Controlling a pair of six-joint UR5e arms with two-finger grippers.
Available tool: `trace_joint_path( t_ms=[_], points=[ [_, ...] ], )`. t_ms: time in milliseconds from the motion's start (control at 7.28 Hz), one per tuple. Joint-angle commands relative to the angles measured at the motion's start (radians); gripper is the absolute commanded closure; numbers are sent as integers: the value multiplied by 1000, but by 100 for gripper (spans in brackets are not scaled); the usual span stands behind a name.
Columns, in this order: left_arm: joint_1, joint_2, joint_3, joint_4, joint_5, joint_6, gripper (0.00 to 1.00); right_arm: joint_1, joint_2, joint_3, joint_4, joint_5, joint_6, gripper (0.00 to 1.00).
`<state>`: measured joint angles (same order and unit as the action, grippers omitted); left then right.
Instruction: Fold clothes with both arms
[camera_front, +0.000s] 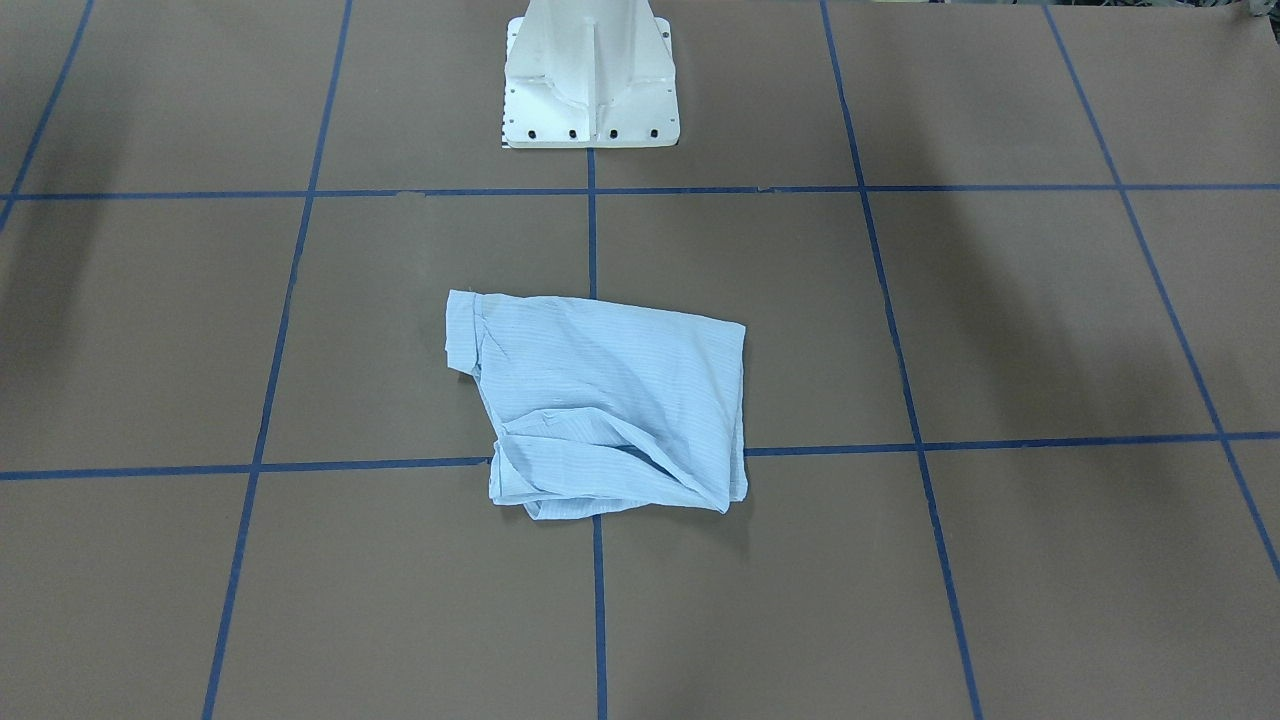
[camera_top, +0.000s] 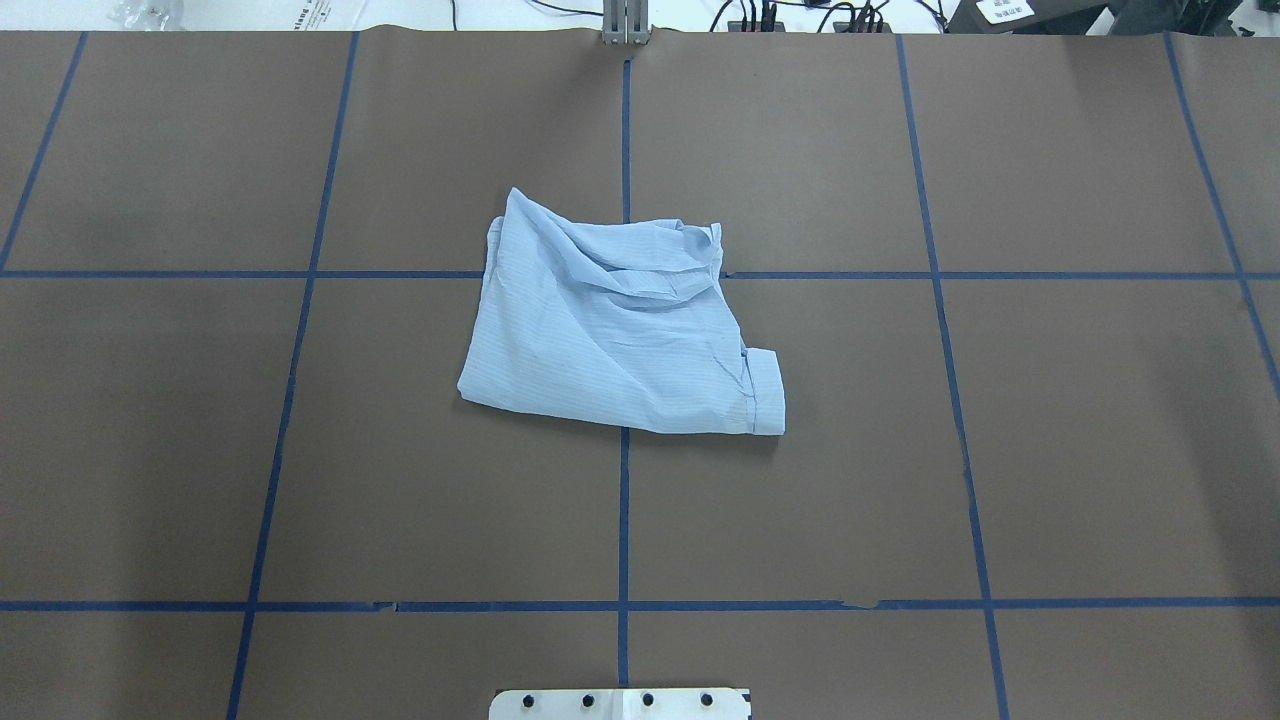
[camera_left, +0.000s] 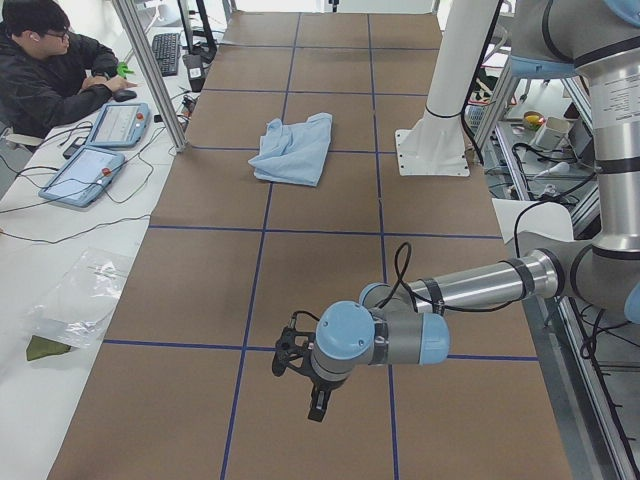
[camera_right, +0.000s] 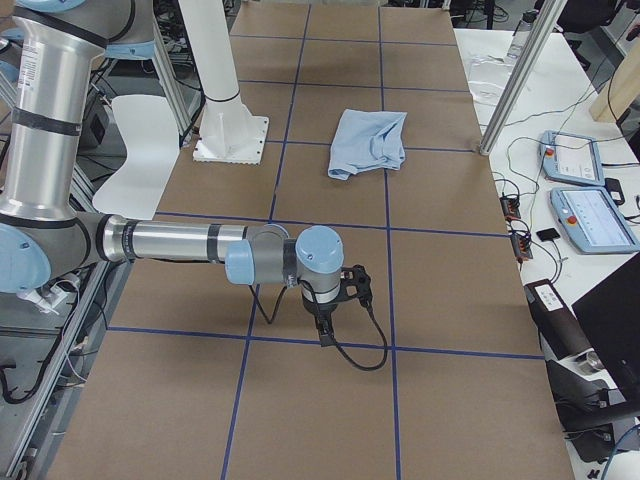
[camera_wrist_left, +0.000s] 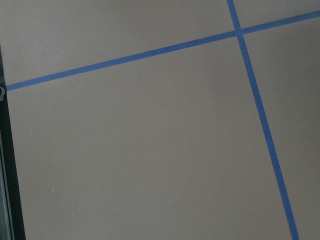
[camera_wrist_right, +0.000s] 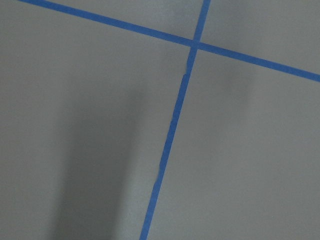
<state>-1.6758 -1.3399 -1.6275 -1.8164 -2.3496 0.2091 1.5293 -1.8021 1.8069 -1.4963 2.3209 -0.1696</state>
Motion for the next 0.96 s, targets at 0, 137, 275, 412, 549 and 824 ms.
trace_joint_path(
  t_ms=[0, 137, 275, 412, 549, 824],
  points=[
    [166, -50, -46, -11, 3, -181, 0, 0, 10, 0, -1, 2, -1, 0],
    [171, -47, -76, -11, -3, -180, 0, 0, 10, 0, -1, 2, -1, 0],
    [166, -20, -154, 17, -5, -178, 0, 0, 10, 2, 1, 2, -1, 0],
    [163, 11, -202, 19, -5, -171, 0, 0, 10, 5, 2, 2, -4, 0],
    [163, 22, -221, 13, -5, -156, 0, 0, 10, 2, 2, 3, -2, 0],
    [162, 1, -198, 11, -2, -165, 0, 0, 12, 0, 2, 35, -2, 0]
  ],
)
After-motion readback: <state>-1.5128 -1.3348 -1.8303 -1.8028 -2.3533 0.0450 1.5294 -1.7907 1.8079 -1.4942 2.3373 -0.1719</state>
